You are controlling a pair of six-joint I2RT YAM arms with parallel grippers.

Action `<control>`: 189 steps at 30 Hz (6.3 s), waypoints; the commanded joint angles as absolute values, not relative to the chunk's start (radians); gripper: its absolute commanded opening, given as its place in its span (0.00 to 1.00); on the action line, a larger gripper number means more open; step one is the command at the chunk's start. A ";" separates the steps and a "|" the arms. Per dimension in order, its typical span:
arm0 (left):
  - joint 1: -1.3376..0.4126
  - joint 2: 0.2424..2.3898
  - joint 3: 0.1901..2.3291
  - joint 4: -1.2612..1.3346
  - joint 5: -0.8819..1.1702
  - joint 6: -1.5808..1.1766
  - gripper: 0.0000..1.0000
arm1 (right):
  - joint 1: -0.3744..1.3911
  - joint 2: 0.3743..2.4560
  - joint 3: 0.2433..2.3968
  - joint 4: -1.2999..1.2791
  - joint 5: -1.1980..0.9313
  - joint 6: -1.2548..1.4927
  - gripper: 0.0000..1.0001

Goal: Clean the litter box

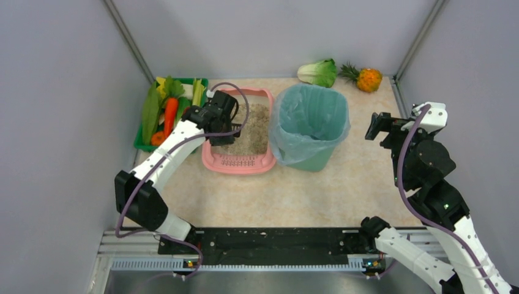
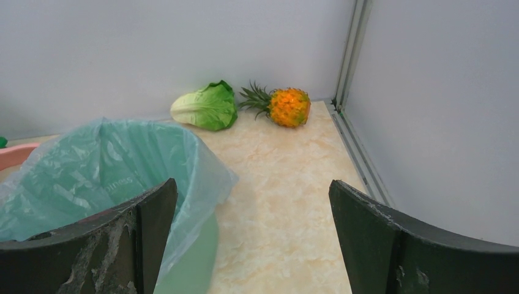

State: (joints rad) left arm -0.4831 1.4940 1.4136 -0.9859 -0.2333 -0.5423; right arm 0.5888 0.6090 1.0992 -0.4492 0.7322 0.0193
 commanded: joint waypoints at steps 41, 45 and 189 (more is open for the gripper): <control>-0.276 2.023 1.729 -0.934 -0.041 -0.421 0.00 | 0.595 0.598 1.077 -0.372 0.813 -0.094 0.95; -0.270 2.044 1.741 -0.886 -0.062 -0.378 0.00 | 0.595 0.597 1.069 -0.361 0.820 -0.102 0.95; -0.347 1.501 1.208 -0.627 0.219 -0.311 0.00 | 0.595 0.614 1.093 -0.369 0.712 -0.018 0.95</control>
